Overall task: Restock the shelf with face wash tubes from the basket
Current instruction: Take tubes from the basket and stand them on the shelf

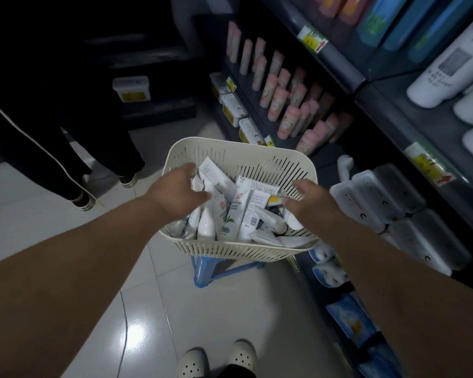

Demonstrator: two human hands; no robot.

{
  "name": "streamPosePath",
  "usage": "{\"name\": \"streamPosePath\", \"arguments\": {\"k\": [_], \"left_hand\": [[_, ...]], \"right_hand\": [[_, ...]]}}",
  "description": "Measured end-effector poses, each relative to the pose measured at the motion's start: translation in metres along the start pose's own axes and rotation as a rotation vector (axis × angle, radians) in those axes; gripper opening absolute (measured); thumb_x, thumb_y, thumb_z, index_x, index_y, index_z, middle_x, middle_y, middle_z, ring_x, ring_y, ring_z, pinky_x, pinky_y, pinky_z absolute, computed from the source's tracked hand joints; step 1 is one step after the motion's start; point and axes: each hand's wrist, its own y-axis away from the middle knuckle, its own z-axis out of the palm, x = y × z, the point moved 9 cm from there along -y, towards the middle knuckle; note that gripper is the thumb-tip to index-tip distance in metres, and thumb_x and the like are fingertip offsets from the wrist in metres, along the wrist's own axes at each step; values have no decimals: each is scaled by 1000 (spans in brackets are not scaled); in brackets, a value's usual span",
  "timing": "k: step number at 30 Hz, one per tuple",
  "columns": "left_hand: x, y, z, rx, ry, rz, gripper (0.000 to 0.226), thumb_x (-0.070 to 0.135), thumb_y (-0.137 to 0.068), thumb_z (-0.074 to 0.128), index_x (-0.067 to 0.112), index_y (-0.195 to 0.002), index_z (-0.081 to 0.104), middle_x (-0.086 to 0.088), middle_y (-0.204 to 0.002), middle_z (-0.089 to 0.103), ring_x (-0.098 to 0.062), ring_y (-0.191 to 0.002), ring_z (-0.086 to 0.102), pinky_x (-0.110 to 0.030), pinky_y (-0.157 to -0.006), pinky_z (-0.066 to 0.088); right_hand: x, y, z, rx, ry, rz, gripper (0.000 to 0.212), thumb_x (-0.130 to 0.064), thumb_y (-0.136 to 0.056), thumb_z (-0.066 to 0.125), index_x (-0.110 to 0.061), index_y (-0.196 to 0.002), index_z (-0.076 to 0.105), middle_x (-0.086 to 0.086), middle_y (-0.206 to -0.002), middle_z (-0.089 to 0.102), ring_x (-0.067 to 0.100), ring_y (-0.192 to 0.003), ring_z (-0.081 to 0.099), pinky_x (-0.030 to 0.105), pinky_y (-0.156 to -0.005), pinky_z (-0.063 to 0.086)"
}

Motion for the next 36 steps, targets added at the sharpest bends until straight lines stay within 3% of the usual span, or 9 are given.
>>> {"name": "streamPosePath", "arguments": {"k": [2, 5, 9, 17, 23, 28, 33, 36], "left_hand": [[-4, 3, 22, -92, 8, -34, 62, 36, -85, 66, 20, -140, 43, -4, -138, 52, -24, -121, 53, -30, -95, 42], [-2, 3, 57, -233, 26, -29, 53, 35, -87, 65, 24, -136, 49, -4, -133, 56, -21, -115, 56, -31, -97, 45], [20, -3, 97, -364, -75, 96, 38, 25, -88, 62, 26, -126, 59, 2, -121, 61, -11, -100, 57, -21, -82, 43], [45, -11, 155, -550, -159, 219, 45, 12, -81, 64, 29, -122, 61, 10, -94, 58, -9, -91, 53, -17, -76, 40], [48, -17, 159, -499, -62, 249, 24, 19, -88, 62, 22, -111, 69, 23, -76, 53, -5, -85, 52, -14, -78, 35], [51, -25, 154, -331, -121, 303, 23, 20, -96, 52, 20, -111, 69, 0, -107, 69, -17, -103, 60, -20, -87, 41], [65, -23, 129, -121, -153, 340, 22, 19, -96, 48, 22, -106, 67, -5, -99, 69, -24, -92, 62, -29, -83, 48], [83, -17, 95, -1, -119, 387, 21, 16, -95, 48, 20, -103, 67, -5, -95, 67, -25, -88, 62, -27, -76, 46]], "right_hand": [[5, 4, 11, -69, 50, 18, 42, -26, -92, 61, -17, -132, 54, 5, -130, 57, 21, -107, 53, 26, -84, 39], [17, 3, 28, -166, 104, 49, 47, -28, -92, 61, -17, -136, 51, 6, -134, 54, 22, -112, 53, 30, -90, 42], [30, -8, 39, -193, 201, 46, 51, -28, -90, 62, -20, -139, 48, 6, -138, 53, 23, -120, 52, 30, -91, 43], [44, -30, 68, -294, 227, -7, 57, -26, -86, 69, -22, -139, 50, 5, -135, 55, 22, -119, 53, 26, -92, 41], [46, -43, 76, -268, 259, -77, 48, -29, -89, 66, -23, -135, 56, 3, -130, 60, 21, -115, 56, 23, -90, 42], [46, -50, 68, -160, 264, -134, 36, -20, -97, 52, -18, -133, 58, 12, -126, 63, 28, -112, 57, 29, -90, 46], [52, -52, 48, -106, 85, -56, 33, -19, -99, 49, -12, -130, 59, 13, -116, 64, 27, -106, 58, 26, -82, 43], [35, -49, 21, -47, -38, -71, 23, -19, -98, 50, -9, -113, 65, 14, -104, 66, 30, -99, 62, 36, -87, 50]]}}
